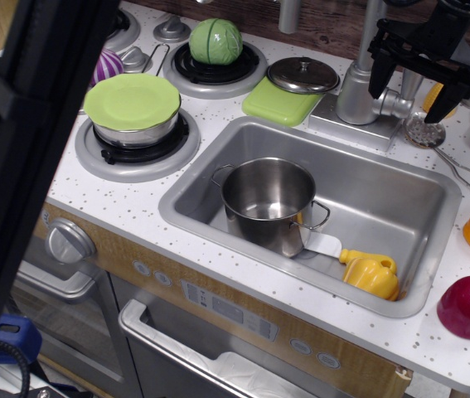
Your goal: Turn lever vertical to front
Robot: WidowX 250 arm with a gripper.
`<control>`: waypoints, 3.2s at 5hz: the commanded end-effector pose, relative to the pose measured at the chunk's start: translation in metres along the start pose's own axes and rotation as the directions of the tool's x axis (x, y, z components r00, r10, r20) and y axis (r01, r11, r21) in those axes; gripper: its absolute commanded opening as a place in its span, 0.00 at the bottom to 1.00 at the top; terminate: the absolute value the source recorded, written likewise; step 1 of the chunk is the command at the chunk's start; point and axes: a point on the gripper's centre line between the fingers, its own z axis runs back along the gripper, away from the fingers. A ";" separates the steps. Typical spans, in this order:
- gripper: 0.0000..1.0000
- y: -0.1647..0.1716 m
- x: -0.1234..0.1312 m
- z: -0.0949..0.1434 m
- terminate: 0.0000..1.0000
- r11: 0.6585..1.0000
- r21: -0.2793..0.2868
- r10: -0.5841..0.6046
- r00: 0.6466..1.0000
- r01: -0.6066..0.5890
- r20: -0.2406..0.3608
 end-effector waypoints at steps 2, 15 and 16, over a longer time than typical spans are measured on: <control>1.00 0.005 0.014 0.012 0.00 0.999 0.041 -0.004 0.999 0.002 0.045; 0.00 0.011 0.034 0.032 0.00 0.994 -0.062 0.099 0.975 -0.088 0.199; 0.00 0.009 0.026 0.026 0.00 0.990 -0.090 0.127 0.978 -0.113 0.168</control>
